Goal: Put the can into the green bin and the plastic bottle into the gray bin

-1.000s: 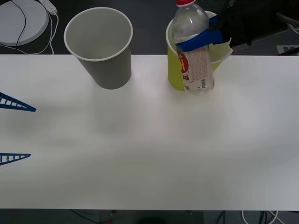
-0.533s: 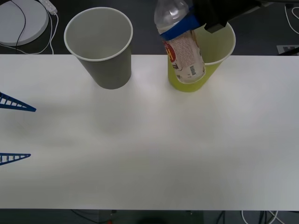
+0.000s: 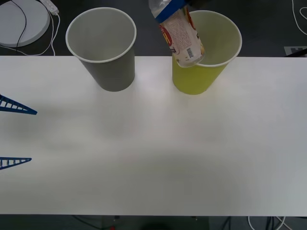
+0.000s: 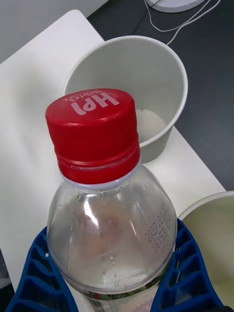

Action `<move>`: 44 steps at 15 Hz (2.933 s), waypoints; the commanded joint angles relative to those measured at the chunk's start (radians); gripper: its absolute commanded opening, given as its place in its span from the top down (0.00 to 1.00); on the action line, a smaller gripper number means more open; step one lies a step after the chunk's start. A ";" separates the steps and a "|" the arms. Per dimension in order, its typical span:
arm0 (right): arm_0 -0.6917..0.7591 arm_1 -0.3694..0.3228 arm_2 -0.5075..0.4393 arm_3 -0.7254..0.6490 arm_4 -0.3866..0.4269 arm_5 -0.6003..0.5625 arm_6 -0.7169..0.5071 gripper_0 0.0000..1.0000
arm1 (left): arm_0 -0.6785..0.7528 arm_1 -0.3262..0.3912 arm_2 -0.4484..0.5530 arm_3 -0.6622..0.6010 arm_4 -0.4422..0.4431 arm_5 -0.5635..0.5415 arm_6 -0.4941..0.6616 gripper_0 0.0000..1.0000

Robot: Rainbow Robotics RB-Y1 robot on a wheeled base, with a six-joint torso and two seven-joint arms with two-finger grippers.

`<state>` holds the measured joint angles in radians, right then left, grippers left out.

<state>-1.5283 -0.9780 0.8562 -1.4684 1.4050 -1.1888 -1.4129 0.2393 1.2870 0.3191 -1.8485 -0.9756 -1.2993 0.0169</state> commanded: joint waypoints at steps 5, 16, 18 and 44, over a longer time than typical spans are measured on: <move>-0.144 0.137 0.113 0.201 0.022 -0.005 -0.080 1.00 | 0.000 0.000 0.000 0.000 0.000 0.000 0.000 0.00; -0.349 0.470 0.262 0.685 0.023 -0.008 -0.081 1.00 | 0.000 0.000 0.000 0.000 0.000 0.000 0.000 0.00; -0.377 0.512 0.279 0.741 0.017 -0.008 -0.081 1.00 | 0.000 0.000 0.000 0.000 0.000 0.000 0.000 0.00; -0.520 0.763 0.383 1.076 -0.015 0.071 -0.080 0.05 | 0.000 0.000 0.000 0.000 0.000 0.000 0.000 0.00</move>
<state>-2.0476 -0.2147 1.2406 -0.3941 1.3901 -1.1184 -1.4932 0.2393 1.2870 0.3191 -1.8484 -0.9756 -1.2993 0.0169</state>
